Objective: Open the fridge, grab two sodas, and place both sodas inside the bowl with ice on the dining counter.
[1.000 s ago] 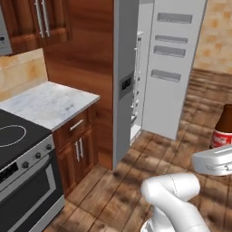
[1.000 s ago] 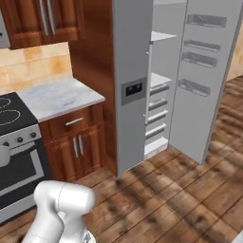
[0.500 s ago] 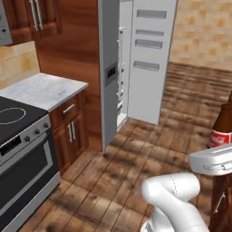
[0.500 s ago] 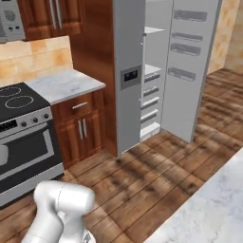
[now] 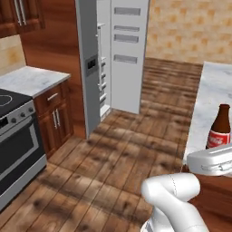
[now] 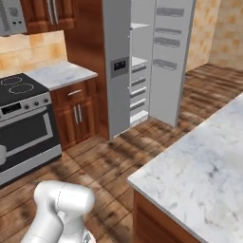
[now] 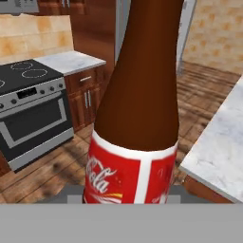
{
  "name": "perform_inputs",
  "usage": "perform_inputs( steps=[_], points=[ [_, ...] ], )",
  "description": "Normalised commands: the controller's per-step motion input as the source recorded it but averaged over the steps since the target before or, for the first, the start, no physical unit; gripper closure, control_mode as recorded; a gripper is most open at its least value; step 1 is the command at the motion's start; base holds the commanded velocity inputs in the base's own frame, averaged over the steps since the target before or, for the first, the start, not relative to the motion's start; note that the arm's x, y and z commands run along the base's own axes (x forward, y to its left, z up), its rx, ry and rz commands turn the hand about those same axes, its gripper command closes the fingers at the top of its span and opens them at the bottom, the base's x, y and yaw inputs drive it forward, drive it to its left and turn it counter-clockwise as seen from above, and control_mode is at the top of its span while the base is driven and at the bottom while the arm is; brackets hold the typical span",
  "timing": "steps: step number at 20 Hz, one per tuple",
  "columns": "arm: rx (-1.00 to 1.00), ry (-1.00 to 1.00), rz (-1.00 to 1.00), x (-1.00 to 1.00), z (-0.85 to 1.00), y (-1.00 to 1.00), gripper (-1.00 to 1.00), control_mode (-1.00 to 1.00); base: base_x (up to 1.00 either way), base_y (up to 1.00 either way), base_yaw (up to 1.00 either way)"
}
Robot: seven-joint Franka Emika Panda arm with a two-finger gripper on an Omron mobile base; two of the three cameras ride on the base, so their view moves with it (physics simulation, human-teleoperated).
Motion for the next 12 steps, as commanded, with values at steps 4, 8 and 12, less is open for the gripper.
perform_inputs(
  steps=[4, 8, 12],
  points=[
    [0.00, 0.00, 0.00, 0.00, 0.00, 0.00, 1.00, 1.00, -0.77, -0.57, -0.09],
    [0.00, 0.00, 0.00, 0.00, 0.00, 0.00, 1.00, 1.00, -0.54, -0.72, -0.07],
    [0.00, 0.00, 0.00, 0.00, 0.00, 0.00, 1.00, 1.00, -0.54, -0.81, -0.06]
  ],
)
